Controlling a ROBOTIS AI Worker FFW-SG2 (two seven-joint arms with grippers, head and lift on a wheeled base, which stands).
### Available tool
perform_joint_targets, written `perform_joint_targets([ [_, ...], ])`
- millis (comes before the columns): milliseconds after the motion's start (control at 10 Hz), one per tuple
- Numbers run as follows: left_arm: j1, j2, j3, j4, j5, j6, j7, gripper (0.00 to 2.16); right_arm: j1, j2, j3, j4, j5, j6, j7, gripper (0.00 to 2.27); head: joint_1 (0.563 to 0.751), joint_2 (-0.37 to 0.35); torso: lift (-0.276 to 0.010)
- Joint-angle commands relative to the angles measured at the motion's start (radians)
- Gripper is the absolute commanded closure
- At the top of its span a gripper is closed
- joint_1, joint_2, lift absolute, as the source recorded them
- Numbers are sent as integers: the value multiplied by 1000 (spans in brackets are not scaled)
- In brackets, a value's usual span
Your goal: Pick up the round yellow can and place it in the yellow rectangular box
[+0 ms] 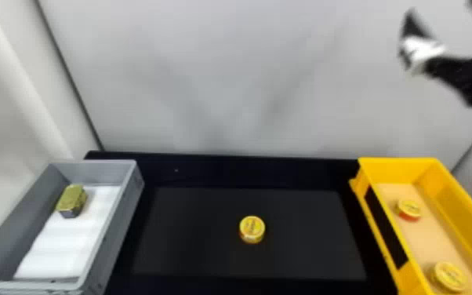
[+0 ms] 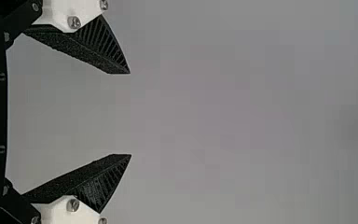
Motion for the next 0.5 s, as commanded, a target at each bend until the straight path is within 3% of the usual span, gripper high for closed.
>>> perform_joint_targets([
  [0, -5, -4, -1, 3, -5, 0, 0, 25, 33, -30, 137, 125, 26, 20, 89, 177, 684, 14, -55],
  [400, -10, -4, 5, 8, -10, 3, 0, 25, 64, -73, 213, 157, 30, 64, 135, 177, 684, 14, -55],
])
